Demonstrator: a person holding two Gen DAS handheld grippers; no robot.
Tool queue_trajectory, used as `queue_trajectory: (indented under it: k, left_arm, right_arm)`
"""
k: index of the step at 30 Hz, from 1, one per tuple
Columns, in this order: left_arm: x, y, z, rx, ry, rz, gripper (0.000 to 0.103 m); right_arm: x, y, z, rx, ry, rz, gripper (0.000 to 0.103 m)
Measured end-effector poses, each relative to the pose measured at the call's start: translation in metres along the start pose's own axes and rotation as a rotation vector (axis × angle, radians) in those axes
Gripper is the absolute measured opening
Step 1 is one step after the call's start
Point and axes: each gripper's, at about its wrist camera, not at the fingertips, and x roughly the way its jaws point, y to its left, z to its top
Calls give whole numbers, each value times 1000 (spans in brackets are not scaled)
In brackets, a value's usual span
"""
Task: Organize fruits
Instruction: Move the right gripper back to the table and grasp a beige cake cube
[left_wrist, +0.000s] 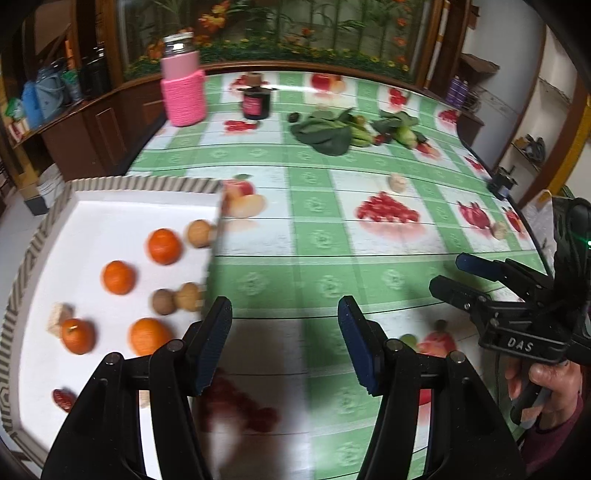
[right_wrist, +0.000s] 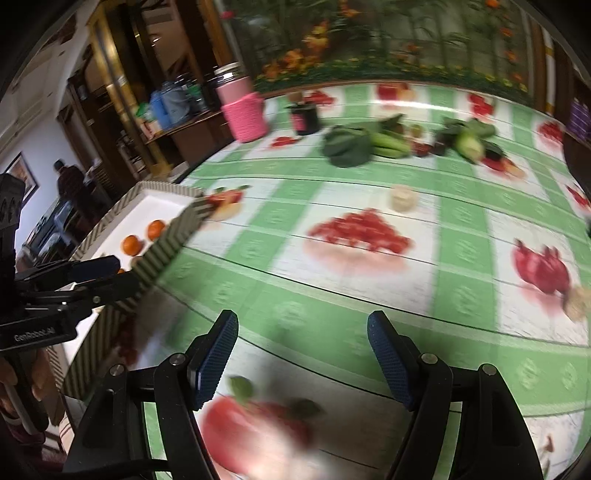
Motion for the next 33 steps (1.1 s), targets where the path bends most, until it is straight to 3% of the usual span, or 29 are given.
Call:
queue_trajectory:
  k: [3, 6, 16, 23, 26, 28, 30, 32, 33]
  left_arm:
    - [3, -18, 4, 25, 3, -27, 58]
    - [8, -36, 10, 40, 5, -58, 66]
    - [35, -91, 45, 119, 33, -136, 66]
    - [70, -108, 70, 143, 53, -129, 66]
    - [85, -109, 79, 137, 67, -126, 66]
    - [94, -110, 85, 131, 79, -127, 66]
    - [102, -114, 90, 138, 81, -122, 66]
    - [107, -117, 94, 146, 80, -125, 66]
    - [111, -119, 96, 149, 81, -129, 66]
  right_arm:
    - [-8, -20, -4, 21, -8, -33, 75]
    - [-20, -43, -5, 55, -22, -69, 75]
    - [-68, -130, -11, 165, -100, -249, 87]
    - [-58, -171, -9, 222, -73, -319, 87]
    - [-52, -184, -5, 244, -72, -303, 87]
    - [-45, -189, -1, 242, -63, -297, 84]
    - [-38, -190, 1, 230, -41, -318, 74]
    - [-31, -193, 3, 222, -26, -313, 52]
    - [-29, -195, 4, 219, -25, -318, 49]
